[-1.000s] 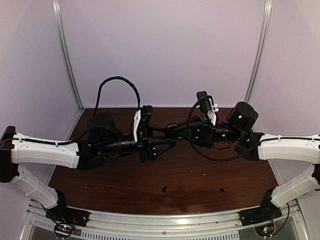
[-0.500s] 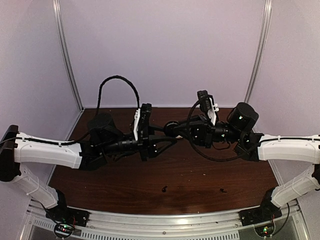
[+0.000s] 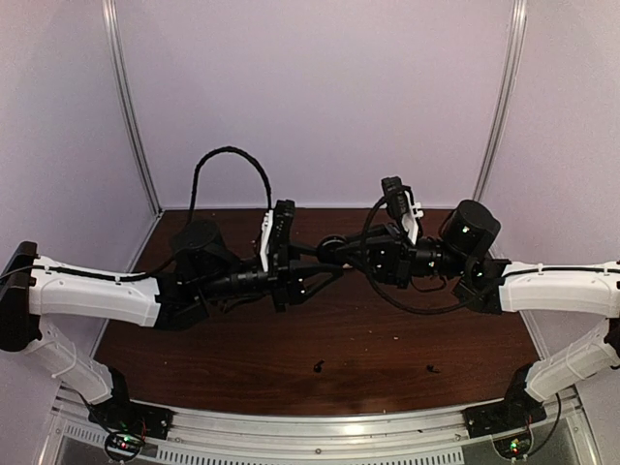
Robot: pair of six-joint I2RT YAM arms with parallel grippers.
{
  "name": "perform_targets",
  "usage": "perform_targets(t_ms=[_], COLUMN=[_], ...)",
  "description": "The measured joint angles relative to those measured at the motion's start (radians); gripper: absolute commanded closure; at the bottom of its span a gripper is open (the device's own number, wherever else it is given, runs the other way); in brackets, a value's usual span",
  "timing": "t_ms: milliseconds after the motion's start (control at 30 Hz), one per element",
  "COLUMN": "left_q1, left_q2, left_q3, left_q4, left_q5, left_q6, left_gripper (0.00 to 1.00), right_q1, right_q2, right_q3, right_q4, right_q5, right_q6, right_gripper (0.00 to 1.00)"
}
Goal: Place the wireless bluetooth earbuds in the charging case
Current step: Pass from the right arm to the left
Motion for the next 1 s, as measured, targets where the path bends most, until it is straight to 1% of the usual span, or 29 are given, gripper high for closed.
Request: perform_targets(t_ms=[167,300,633,800,1000], left_q1=[0.000,0.000,0.000,0.000,0.000], left_q2=[0.006,0.006,0.013,0.018,0.018], left_q3=[0.000,0.000,0.000,0.003,0.004], left_q4=[0.002,0.003,0.003,0.002,-0.002], left_q5=[-0.004,-0.004,-0.008,-0.007,-0.003], left_q6=[-0.011,-0.020,-0.032,-0.036,-0.045], left_gripper=[0.69,0.72,0.71,0.76,0.86], right_q1=[0.003,0.003,0.006,0.006,0.006], right_q2=[0.000,0.000,0.000,0.000,0.000], right_q3=[-0.001,-0.003,-0.006,-0.006,-0.012], right_q4=[-0.001,-0.002,-0.004,-0.006,0.002], right_q5=[0.005,0.006,0.008,0.012,0.013], right_q6=[-0.003,-0.005,-0.009,-0.015,-0.029], right_gripper=[0.86,0.86,0.86,0.86,0.82])
